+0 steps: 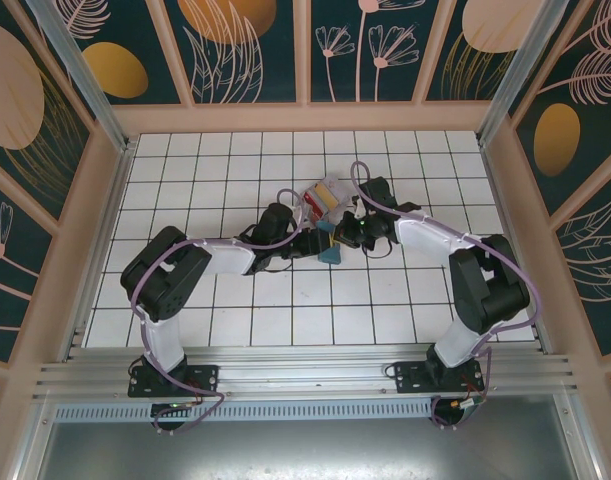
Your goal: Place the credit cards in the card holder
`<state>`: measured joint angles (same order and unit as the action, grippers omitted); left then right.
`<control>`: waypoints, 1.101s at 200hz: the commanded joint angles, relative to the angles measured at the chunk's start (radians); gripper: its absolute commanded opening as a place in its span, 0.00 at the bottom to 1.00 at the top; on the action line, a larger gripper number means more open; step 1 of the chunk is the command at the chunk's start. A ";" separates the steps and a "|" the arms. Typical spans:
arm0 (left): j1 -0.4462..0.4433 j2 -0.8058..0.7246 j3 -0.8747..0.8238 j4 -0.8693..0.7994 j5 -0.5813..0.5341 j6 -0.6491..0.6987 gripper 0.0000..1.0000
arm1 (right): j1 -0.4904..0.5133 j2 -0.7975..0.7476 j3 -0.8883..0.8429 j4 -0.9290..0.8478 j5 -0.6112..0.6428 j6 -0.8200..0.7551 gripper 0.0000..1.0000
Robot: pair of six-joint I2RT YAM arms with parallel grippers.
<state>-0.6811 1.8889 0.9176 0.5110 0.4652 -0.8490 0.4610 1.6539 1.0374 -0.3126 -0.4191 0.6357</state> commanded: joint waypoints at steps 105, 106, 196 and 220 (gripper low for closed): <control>-0.003 -0.023 -0.037 -0.017 -0.048 0.031 0.00 | -0.077 -0.075 -0.058 -0.025 0.012 -0.050 0.02; -0.004 -0.024 -0.038 -0.017 -0.049 0.031 0.00 | -0.080 -0.077 -0.060 -0.026 0.013 -0.052 0.02; -0.004 -0.070 -0.015 -0.172 -0.169 0.095 0.76 | -0.089 -0.134 -0.061 -0.079 0.040 -0.075 0.02; -0.003 -0.111 -0.002 -0.258 -0.224 0.141 0.78 | -0.086 -0.147 -0.047 -0.112 0.039 -0.083 0.02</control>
<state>-0.6880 1.8477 0.8829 0.3691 0.3264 -0.7784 0.3691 1.5574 0.9531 -0.3672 -0.3962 0.5781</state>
